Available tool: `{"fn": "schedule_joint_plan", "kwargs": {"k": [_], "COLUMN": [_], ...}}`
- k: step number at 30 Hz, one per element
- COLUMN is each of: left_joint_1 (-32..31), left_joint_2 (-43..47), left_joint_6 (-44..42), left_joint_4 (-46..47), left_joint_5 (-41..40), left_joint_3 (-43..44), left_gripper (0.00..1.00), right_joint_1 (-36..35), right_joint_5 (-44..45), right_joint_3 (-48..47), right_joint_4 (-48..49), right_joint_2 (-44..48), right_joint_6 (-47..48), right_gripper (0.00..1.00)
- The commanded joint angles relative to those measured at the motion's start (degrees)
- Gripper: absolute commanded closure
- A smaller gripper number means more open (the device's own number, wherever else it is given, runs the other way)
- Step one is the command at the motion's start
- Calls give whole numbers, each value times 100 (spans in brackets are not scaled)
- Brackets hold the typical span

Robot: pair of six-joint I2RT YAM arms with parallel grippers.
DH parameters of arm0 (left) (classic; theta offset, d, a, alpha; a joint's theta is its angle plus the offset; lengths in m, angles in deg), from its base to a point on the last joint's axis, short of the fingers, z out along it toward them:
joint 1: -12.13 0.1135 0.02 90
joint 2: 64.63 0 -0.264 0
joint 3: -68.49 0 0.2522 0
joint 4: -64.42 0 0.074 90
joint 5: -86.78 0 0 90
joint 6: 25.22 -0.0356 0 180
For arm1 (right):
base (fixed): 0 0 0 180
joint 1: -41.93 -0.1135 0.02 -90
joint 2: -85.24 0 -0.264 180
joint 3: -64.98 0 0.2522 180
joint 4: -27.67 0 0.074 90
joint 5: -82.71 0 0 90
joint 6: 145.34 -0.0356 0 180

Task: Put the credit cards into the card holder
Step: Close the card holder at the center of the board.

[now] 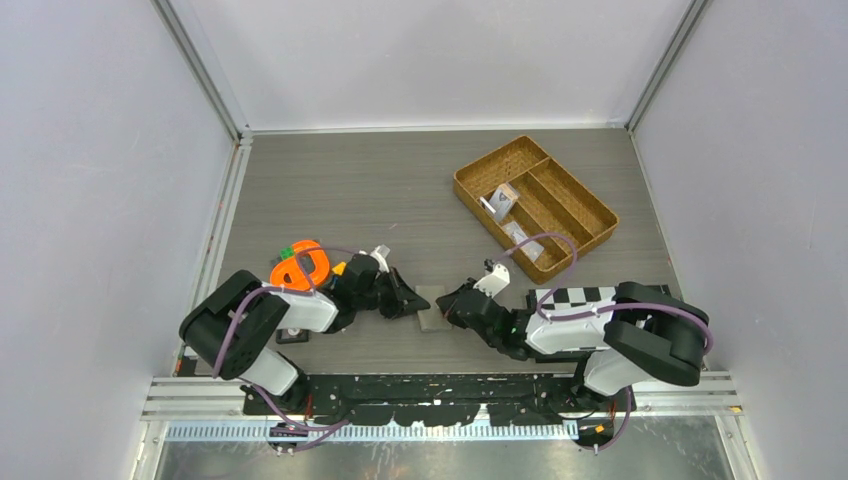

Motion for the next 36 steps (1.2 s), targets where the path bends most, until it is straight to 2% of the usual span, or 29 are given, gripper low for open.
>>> {"fn": "schedule_joint_plan", "kwargs": {"k": [1, 16, 25, 36], "left_joint_1": [73, 72, 71, 71], "left_joint_2": [-278, -244, -517, -141], "left_joint_6": [236, 510, 691, 730], "left_joint_4": [31, 8, 111, -388], "left_joint_5": [-1103, -1361, -1296, -1580], "left_joint_3": [-237, -210, -57, -67], "left_gripper": [100, 100, 100, 100], "right_joint_1": [-280, -721, -1026, -1521], "right_joint_5": [-92, 367, 360, 719], "right_joint_3": [221, 89, -142, -562], "right_joint_4": [-998, -1444, -1275, -2117], "right_joint_2": [-347, -388, -855, -897], "right_joint_6": [-190, -598, -636, -822], "right_gripper": [99, 100, 99, 100]}}
